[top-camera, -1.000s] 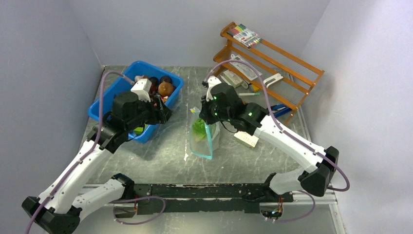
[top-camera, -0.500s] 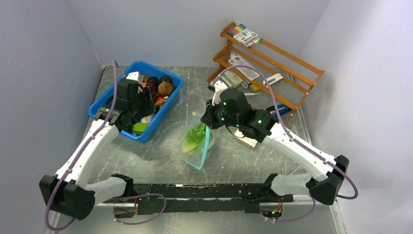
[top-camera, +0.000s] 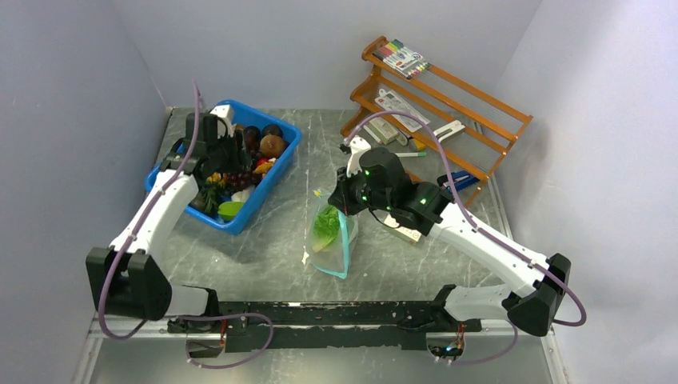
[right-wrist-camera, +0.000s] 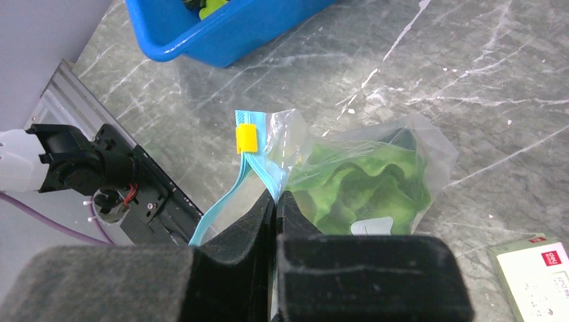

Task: Place the food in the zip-top bag and seal the zipper
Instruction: Pick up the fake seafood from the bin.

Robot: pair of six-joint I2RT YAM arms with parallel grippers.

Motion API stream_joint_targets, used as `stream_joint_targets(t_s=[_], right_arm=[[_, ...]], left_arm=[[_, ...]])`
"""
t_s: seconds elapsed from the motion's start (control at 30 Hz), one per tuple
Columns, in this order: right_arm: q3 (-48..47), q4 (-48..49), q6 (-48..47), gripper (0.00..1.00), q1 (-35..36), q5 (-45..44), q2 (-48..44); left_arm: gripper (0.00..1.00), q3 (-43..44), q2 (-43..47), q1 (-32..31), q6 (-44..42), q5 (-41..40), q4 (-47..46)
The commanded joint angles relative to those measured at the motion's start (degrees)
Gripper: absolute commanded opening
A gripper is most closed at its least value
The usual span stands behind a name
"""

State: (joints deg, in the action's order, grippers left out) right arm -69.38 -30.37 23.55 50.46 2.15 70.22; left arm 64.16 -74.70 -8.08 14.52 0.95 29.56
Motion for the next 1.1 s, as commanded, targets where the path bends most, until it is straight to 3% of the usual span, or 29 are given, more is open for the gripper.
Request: stream_joint_targets(t_s=[0.0, 0.23, 0.37, 0.67, 1.07], right_arm=[[-0.98, 2.39, 0.42, 0.0, -0.14, 0.59, -0.21], [-0.69, 2.62, 1.54, 0.0, -0.14, 0.98, 0.45], [-0.38, 3.27, 2.01, 0.0, -0.17, 1.25, 0.2], [-0.56, 3.56, 2.53, 0.0, -0.14, 1.33, 0.32], [-1.54, 3.38, 2.29, 0.0, -0.16, 1.51, 1.07]], left_arm=[[0.53, 5.65, -5.79, -0.01, -2.93, 9.14, -4.83], [0.43, 8.85, -11.65, 0.06, -4.84, 13.5, -6.2], [0.45, 10.31, -15.66, 0.08, -7.09, 16.89, -4.04], [0.34, 8.56, -17.8, 0.08, -7.51, 14.68, -5.06], [0.37, 9.54, -20.8, 0.08, -9.76, 15.77, -2.79]])
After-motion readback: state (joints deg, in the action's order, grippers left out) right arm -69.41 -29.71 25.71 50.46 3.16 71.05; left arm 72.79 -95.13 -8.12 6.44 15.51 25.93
